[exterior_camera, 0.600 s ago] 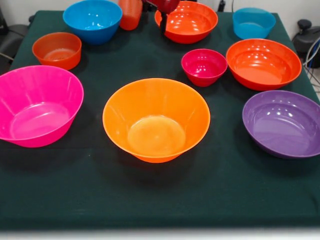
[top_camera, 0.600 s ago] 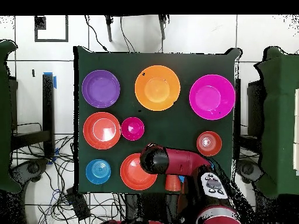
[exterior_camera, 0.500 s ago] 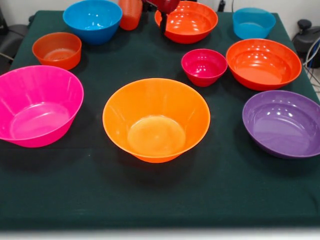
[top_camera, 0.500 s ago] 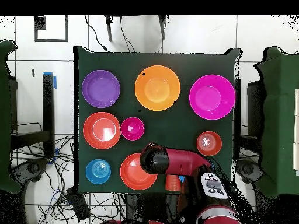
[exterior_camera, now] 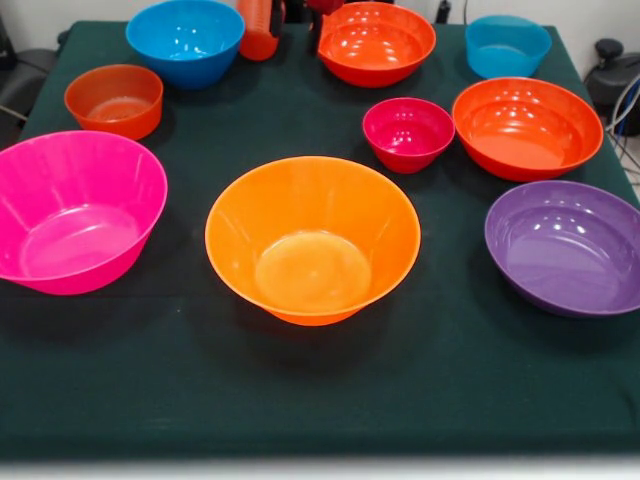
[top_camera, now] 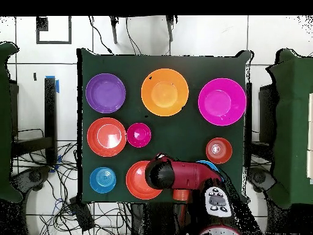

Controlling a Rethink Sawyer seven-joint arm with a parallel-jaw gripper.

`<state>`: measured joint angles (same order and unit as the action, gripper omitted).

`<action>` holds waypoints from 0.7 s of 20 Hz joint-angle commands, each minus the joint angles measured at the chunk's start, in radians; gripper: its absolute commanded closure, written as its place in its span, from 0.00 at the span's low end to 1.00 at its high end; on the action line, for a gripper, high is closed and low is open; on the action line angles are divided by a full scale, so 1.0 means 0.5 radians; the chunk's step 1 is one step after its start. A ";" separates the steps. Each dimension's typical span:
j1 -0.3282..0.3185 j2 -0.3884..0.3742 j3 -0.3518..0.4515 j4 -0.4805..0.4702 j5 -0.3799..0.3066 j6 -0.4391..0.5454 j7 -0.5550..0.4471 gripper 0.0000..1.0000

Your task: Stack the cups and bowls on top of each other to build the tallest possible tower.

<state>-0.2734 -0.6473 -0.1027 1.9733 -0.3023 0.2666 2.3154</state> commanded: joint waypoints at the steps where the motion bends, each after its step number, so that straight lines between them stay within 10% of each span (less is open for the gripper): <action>1: 0.015 -0.044 0.063 0.190 -0.119 -0.169 0.098 0.00; 14: 0.059 -0.035 -0.038 0.469 -0.136 -0.413 0.200 0.00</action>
<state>-0.2701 -0.6999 -0.1381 2.0946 -0.3060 0.1964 2.3154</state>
